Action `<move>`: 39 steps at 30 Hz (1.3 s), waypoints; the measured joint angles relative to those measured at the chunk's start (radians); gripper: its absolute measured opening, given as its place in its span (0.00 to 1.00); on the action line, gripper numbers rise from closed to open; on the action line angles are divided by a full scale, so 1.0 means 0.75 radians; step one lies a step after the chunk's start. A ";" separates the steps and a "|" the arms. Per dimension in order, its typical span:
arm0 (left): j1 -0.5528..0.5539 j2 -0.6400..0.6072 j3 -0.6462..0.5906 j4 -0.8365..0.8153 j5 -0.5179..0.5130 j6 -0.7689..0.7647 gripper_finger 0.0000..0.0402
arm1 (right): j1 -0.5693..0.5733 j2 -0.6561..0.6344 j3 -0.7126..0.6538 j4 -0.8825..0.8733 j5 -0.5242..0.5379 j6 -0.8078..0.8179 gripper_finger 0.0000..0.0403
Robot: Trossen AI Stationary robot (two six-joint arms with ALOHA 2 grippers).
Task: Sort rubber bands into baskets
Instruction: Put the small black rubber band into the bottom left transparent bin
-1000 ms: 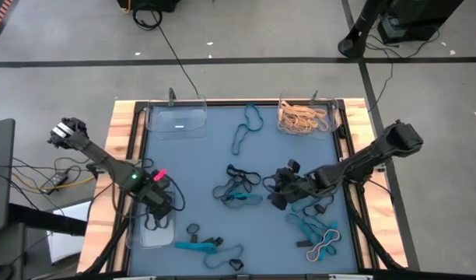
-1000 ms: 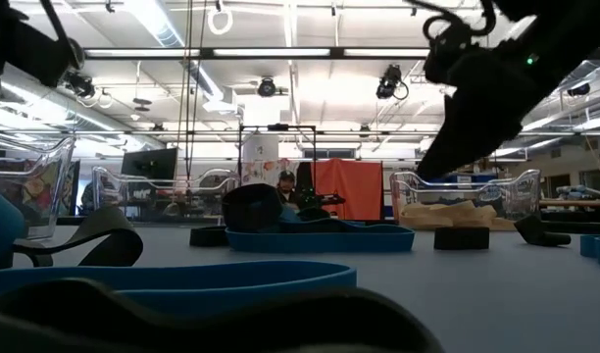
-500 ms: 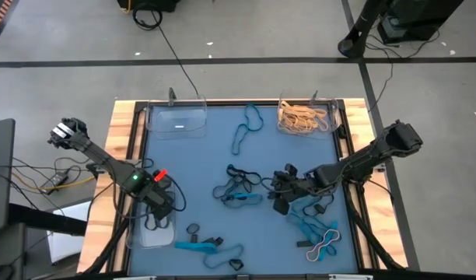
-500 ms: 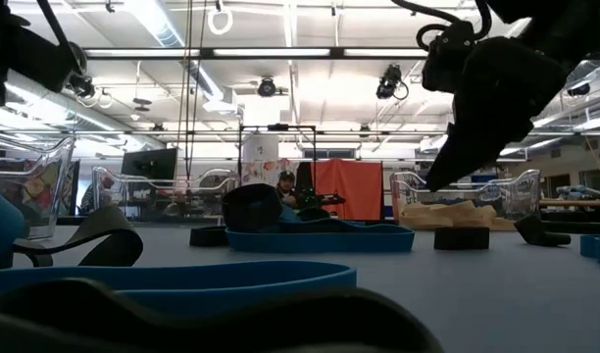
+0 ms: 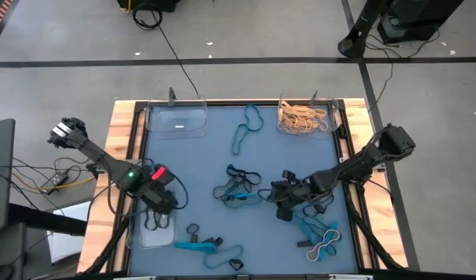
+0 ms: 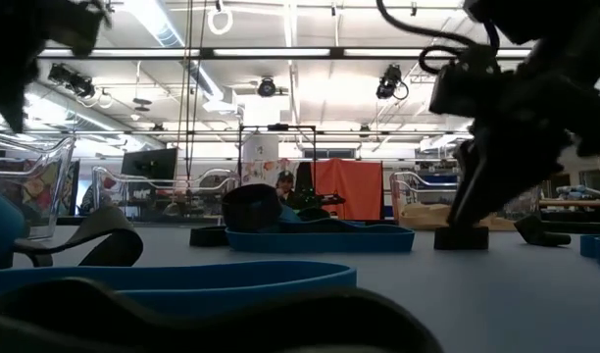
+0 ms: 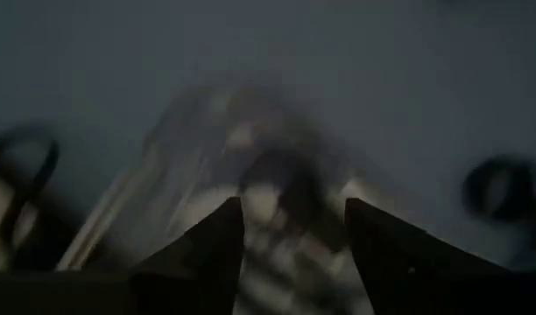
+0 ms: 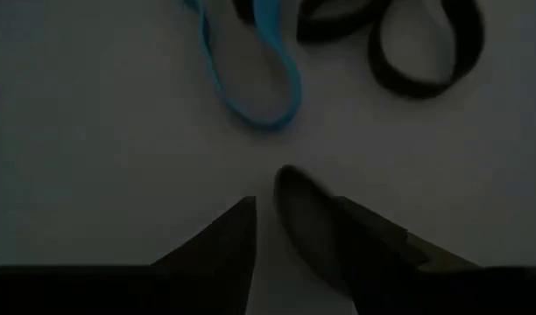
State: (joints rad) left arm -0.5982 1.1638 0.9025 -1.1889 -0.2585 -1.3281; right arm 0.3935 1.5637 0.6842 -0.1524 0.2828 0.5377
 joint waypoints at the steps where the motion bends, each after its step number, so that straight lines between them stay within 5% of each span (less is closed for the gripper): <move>1: 0.000 -0.001 0.002 0.034 -0.058 0.036 0.50 | 0.004 0.019 0.000 0.002 0.000 0.002 0.39; 8: 0.001 0.006 -0.012 0.314 -0.365 0.262 0.50 | 0.009 0.104 0.003 0.026 0.015 0.021 0.30; 14: 0.001 0.055 -0.012 0.565 -0.597 0.593 0.50 | 0.016 0.103 -0.001 0.131 0.015 0.020 0.05; 18: 0.001 0.146 -0.013 0.817 -0.741 0.856 0.50 | 0.018 0.099 -0.002 0.317 0.086 0.010 0.05; 31: 0.068 0.487 -0.014 1.652 -0.749 1.441 0.50 | 0.015 0.097 -0.001 0.843 0.124 -0.312 0.02; 39: 0.136 0.576 -0.014 1.912 -0.569 1.559 0.50 | 0.015 0.097 -0.001 0.997 0.122 -0.451 0.02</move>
State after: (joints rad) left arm -0.4962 1.5958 0.8921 0.2453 -0.6856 -0.1585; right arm 0.4046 1.6363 0.6834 0.5950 0.3745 0.1998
